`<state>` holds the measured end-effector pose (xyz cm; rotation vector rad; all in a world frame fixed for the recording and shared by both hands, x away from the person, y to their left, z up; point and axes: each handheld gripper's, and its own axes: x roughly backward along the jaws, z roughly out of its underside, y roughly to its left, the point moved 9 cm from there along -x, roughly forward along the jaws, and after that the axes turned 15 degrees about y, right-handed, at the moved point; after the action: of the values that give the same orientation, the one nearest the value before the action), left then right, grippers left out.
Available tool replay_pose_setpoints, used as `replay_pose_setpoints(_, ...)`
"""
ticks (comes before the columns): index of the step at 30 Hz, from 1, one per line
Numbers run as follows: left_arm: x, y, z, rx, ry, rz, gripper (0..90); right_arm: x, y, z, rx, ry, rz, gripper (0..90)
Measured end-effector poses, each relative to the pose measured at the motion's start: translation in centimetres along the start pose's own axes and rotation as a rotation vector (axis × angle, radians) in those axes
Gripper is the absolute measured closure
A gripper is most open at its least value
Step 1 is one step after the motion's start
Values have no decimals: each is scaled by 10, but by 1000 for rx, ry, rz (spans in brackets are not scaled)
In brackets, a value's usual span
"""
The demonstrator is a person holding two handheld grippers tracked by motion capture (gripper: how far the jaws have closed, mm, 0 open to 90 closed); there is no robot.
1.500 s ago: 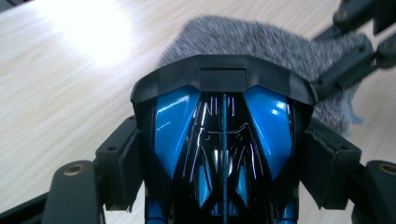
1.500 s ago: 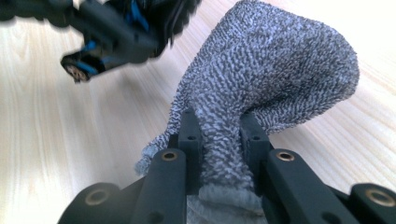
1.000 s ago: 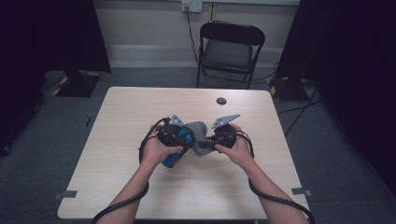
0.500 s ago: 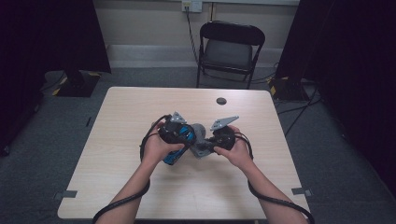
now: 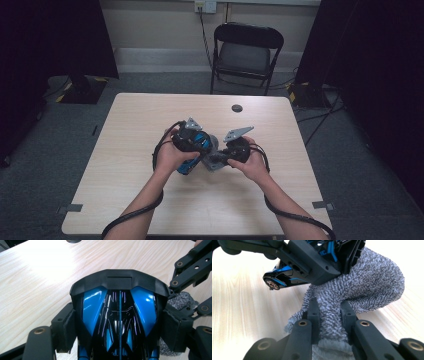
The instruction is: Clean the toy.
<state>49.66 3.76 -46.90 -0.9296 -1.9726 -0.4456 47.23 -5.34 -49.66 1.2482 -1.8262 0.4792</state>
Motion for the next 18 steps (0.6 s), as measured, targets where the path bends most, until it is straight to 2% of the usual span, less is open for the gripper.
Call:
replay_pose_setpoints(7,2,-2,-5,-5,-9,0,256,-2,2,0,-4,3,-7,756)
replay_pose_setpoints(18,3,-2,-13,3,-31,3,256,-11,15,-2,37,15,-35,756)
